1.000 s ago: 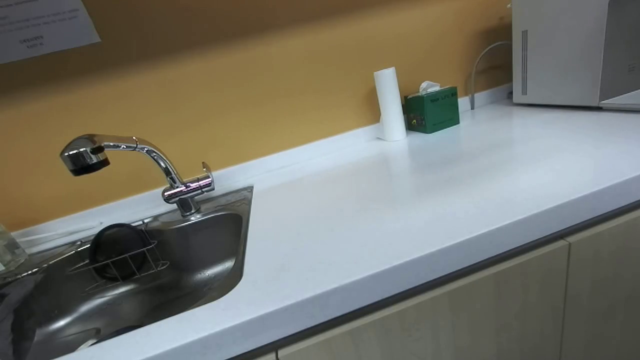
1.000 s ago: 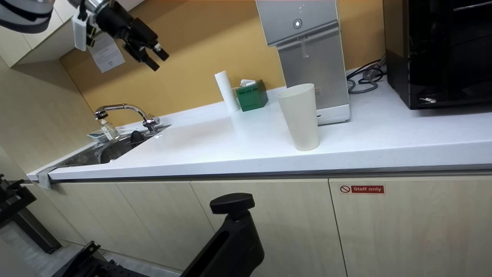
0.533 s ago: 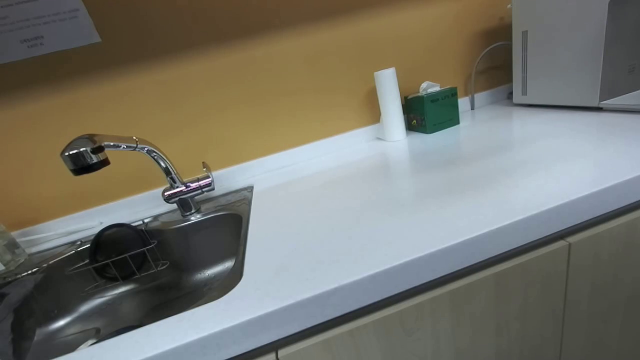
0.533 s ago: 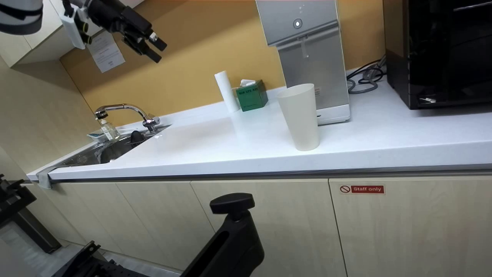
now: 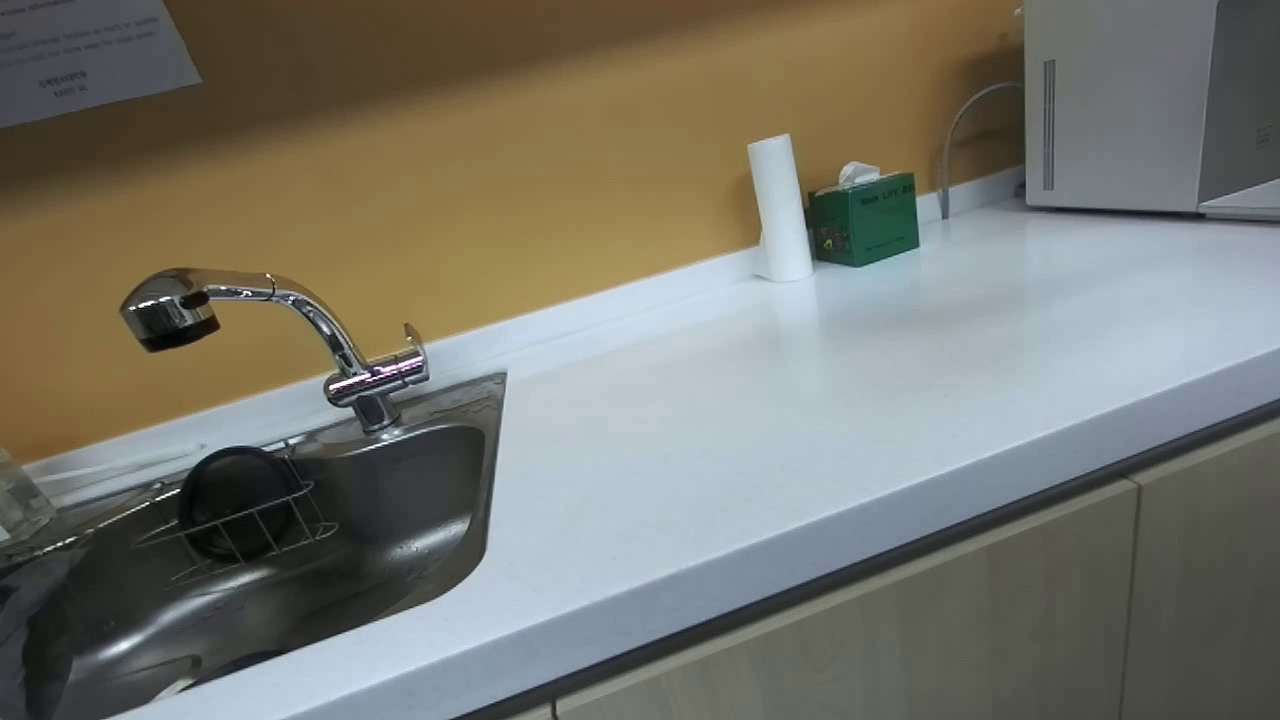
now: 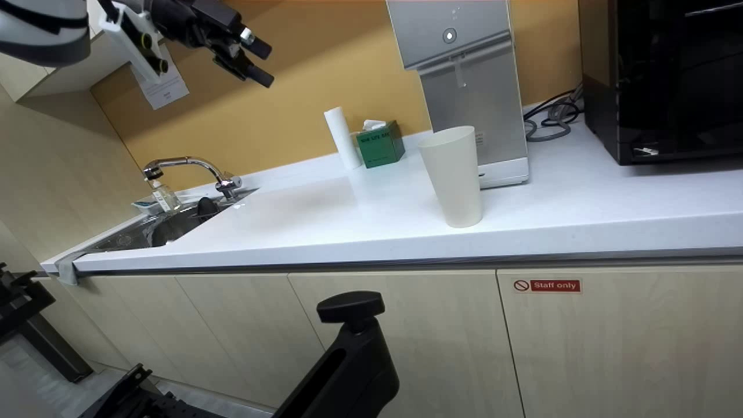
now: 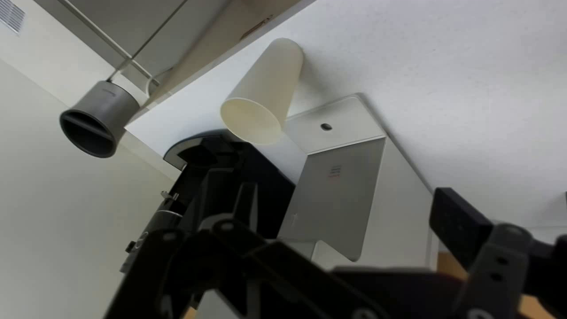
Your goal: Put the cup under the tap of the water dispenser
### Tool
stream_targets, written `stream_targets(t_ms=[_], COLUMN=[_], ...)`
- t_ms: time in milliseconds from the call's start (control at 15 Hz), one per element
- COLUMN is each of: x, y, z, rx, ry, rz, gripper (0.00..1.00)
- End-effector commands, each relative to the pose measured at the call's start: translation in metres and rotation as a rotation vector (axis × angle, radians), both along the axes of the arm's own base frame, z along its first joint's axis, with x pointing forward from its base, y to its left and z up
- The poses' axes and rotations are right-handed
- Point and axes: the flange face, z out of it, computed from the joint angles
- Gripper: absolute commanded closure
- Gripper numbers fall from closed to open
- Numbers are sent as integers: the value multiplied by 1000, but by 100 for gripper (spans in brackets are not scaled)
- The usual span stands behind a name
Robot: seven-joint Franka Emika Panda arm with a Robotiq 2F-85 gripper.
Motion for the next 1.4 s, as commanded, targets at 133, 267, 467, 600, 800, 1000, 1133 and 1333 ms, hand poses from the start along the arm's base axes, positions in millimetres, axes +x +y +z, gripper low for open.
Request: stream_targets(t_ms=[133, 267, 467, 600, 800, 1000, 1133, 1333], x=[-6, -7, -10, -14, -11, -10, -9, -15], y=[-45, -64, -92, -109, -106, -101, -107, -119], z=[-37, -47, -57, -61, -61, -61, -64, -79], rx=[165, 237, 285, 286, 276, 274, 211, 190], ry=[-65, -115, -211, -231, -186, -184, -201, -222], rz=[-189, -236, -277, -286, -255, -245, -263, -262], gripper=[0, 0, 0, 0, 0, 0, 0, 0])
